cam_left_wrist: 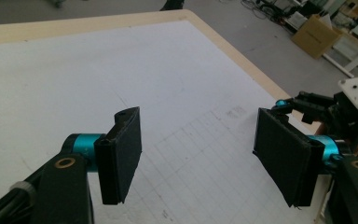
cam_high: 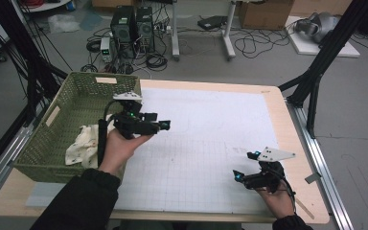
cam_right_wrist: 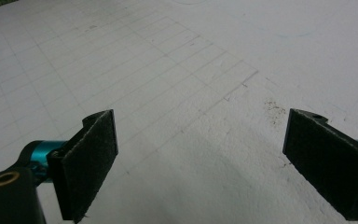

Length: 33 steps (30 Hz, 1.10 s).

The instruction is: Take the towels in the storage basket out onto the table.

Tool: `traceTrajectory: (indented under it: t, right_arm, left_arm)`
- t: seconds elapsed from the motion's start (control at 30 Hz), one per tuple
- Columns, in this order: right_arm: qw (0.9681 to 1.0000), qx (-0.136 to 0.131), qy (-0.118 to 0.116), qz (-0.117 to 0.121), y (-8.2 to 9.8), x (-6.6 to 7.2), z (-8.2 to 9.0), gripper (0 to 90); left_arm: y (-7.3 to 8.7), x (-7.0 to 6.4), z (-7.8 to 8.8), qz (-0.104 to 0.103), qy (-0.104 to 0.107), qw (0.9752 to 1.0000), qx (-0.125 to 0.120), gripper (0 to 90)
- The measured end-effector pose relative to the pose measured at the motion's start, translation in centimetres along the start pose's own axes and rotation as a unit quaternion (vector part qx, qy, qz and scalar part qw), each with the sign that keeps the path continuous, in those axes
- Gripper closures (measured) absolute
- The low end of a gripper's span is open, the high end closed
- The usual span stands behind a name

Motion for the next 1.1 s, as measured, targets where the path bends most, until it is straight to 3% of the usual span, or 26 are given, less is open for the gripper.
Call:
traceTrajectory:
  t: [0.23, 0.3, 0.33, 0.37, 0.57, 0.6, 0.63, 0.67, 0.77, 0.87, 0.97, 1.0, 1.03, 1.1]
  right_arm:
    - [1.0, 0.0, -0.002, 0.003, 0.0, 0.0, -0.1, 9.2]
    - [1.0, 0.002, -0.002, 0.003, 0.0, -0.1, -0.2, 9.2]
    - [1.0, 0.002, -0.002, 0.003, 0.0, -0.1, -0.2, 9.2]
    - [1.0, 0.003, -0.003, 0.002, 0.1, -0.1, -0.2, 9.2]
    - [1.0, 0.003, -0.003, 0.004, 0.1, -0.1, -0.3, 9.2]
    - [1.0, 0.003, -0.003, 0.004, 0.1, -0.1, -0.3, 9.2]
    - [1.0, 0.005, -0.005, 0.002, 0.1, -0.1, -0.3, 9.2]
    - [1.0, 0.005, -0.005, 0.002, 0.1, -0.1, -0.3, 9.2]
    - [1.0, 0.005, -0.004, 0.004, 0.1, -0.1, -0.3, 9.2]
    - [1.0, 0.004, -0.004, 0.005, 0.1, -0.2, -0.3, 9.2]
    - [1.0, 0.005, -0.005, 0.003, 0.1, -0.1, -0.3, 9.2]
    - [1.0, 0.005, -0.005, 0.003, 0.1, -0.1, -0.3, 9.2]
    - [1.0, 0.005, -0.004, 0.003, 0.1, -0.1, -0.3, 9.2]
    - [1.0, 0.006, -0.004, 0.003, 0.1, -0.1, -0.3, 9.2]
  left_arm:
    - [-1.7, 2.8, 1.7, 0.033, 0.004, 0.9994, -0.006, 35.7]
    - [-2.2, 4.1, 2.4, 0.049, 0.003, 0.9988, -0.006, 36.2]
    - [-2.2, 4.1, 2.4, 0.049, 0.003, 0.9988, -0.006, 36.6]
    - [-2.3, 5.3, 2.9, 0.065, 0.0, 0.9979, -0.005, 36.6]
    - [-1.9, 8.4, 3.8, 0.081, -0.033, 0.9961, 0.006, 36.7]
    - [-1.9, 8.4, 3.8, 0.081, -0.033, 0.9961, 0.006, 36.6]
    - [-1.7, 9.3, 4.0, 0.077, -0.053, 0.9955, 0.014, 36.3]
    - [-1.7, 9.3, 4.0, 0.077, -0.053, 0.9955, 0.014, 36.2]
    - [-1.0, 11.2, 4.7, 0.066, -0.092, 0.9931, 0.031, 35.8]
    - [-0.4, 12.8, 5.5, 0.058, -0.131, 0.9887, 0.046, 35.7]
    - [0.2, 13.7, 6.1, 0.05, -0.153, 0.9854, 0.056, 35.3]
    - [0.2, 13.7, 6.1, 0.05, -0.153, 0.9854, 0.056, 35.1]
    - [0.6, 14.4, 6.6, 0.042, -0.17, 0.9824, 0.065, 34.2]
    - [0.9, 15.0, 7.0, 0.037, -0.189, 0.9788, 0.068, 32.3]
Point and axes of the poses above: each handheld gripper's, and its own axes: z roughly backward along the jaws, y roughly out of its underside, x roughly to its left, the point moved 10 cm from there along -z, roughly forward along the jaws, and after that the axes turned 5 degrees about -x, right-handed, at the moved point
